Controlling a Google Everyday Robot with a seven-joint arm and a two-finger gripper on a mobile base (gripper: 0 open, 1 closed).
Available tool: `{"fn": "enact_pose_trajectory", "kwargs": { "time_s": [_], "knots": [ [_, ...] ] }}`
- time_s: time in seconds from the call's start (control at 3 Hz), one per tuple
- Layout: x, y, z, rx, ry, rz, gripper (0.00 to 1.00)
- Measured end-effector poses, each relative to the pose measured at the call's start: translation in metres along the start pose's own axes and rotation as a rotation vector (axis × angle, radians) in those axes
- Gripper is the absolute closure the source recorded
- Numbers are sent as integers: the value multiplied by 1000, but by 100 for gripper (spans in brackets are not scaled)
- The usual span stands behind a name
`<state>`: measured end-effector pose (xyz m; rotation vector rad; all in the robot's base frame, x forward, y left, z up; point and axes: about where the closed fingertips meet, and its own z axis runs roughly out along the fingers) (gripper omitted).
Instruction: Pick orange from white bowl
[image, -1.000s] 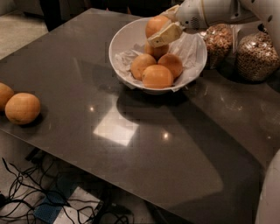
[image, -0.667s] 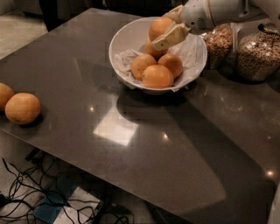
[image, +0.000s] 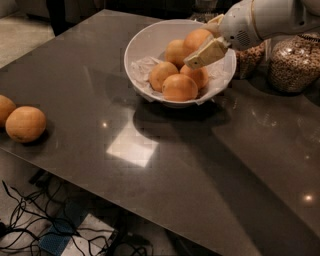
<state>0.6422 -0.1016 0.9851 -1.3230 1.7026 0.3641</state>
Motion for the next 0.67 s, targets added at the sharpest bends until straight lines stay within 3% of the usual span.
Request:
{"fn": "enact_pose_trajectory", "kwargs": {
  "time_s": [0.33, 0.67],
  "knots": [
    [8, 7, -2, 62, 12, 37, 100],
    [10, 7, 0, 65, 13, 40, 100]
  ]
}}
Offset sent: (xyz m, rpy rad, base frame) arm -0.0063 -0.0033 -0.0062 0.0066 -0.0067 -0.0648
